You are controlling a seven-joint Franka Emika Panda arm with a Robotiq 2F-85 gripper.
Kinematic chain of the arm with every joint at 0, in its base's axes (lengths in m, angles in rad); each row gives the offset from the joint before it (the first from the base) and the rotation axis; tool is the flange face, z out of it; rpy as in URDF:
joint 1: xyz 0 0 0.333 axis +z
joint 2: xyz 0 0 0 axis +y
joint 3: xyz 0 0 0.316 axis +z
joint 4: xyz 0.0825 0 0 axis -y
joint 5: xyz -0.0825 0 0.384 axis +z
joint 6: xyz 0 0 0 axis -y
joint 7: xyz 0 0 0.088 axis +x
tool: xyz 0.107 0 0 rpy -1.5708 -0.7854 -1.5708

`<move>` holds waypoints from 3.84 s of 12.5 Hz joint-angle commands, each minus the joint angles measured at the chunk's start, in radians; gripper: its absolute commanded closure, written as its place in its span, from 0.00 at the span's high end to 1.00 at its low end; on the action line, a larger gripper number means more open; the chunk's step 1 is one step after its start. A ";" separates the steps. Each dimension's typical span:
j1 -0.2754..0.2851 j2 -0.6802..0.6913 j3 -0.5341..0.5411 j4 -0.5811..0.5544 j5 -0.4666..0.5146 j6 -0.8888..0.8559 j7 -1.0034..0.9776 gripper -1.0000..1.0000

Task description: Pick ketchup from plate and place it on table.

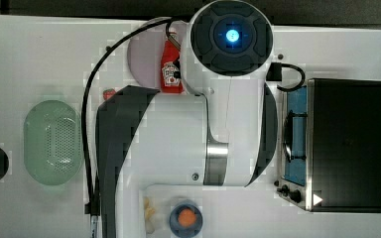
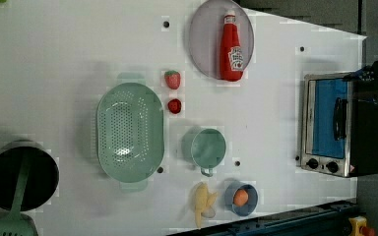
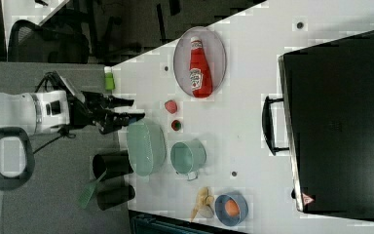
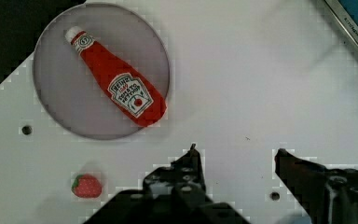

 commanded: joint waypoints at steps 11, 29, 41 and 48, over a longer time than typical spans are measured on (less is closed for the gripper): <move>-0.078 -0.075 0.109 -0.160 -0.002 0.046 0.057 1.00; -0.039 0.619 0.145 0.105 -0.008 0.521 -0.685 1.00; -0.013 0.850 0.143 0.263 -0.101 0.674 -0.688 0.96; -0.015 0.788 0.145 0.261 -0.098 0.670 -0.659 0.59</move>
